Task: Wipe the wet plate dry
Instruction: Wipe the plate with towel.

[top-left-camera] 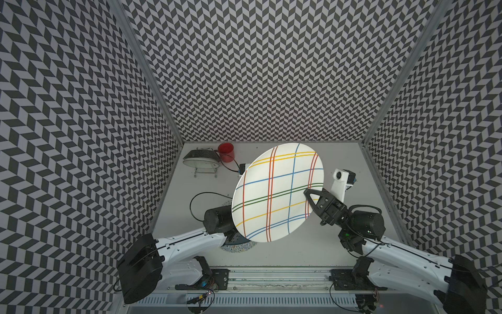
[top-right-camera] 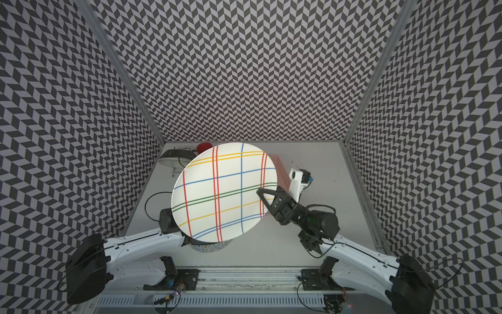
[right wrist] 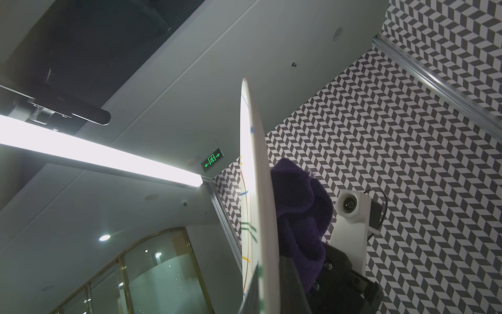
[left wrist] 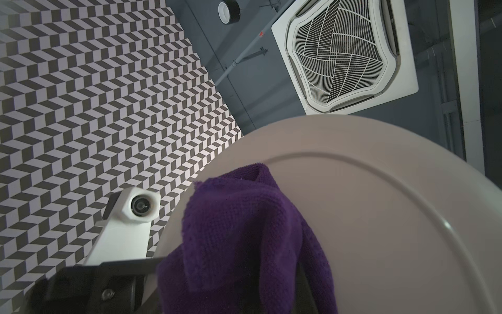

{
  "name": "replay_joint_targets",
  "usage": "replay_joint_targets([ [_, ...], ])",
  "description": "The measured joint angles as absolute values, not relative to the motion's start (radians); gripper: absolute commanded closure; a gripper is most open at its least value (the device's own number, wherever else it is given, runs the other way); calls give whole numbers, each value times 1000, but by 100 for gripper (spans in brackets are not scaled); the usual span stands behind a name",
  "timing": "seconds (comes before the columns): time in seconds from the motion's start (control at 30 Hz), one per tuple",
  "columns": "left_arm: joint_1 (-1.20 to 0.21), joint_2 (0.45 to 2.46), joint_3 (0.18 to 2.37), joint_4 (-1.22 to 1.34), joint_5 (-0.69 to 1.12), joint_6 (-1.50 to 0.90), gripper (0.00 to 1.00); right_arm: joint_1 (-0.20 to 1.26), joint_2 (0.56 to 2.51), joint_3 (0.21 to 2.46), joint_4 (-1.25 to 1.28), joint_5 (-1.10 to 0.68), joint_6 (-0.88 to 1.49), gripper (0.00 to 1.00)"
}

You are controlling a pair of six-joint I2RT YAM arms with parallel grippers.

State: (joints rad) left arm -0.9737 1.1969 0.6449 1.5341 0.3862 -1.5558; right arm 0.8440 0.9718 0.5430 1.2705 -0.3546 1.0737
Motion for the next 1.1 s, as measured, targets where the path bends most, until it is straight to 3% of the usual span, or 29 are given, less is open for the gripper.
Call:
replay_joint_targets([
  [0.23,-979,1149,545,1524,340,-1525,100,728,909,555,1174,-310,1111,100],
  [0.43,-909,978,464,1420,341,-1489,100,656,827,515,1077,-236,1127,100],
  [0.57,-841,750,476,1141,331,-1318,100,636,771,475,989,-164,1085,100],
  [0.73,-885,533,637,641,112,-907,100,632,734,421,790,-114,1008,100],
  [0.87,-899,575,712,409,-51,-672,100,632,720,420,657,-113,950,100],
  [1.1,-926,867,761,127,-292,-443,100,632,709,421,590,-141,885,100],
])
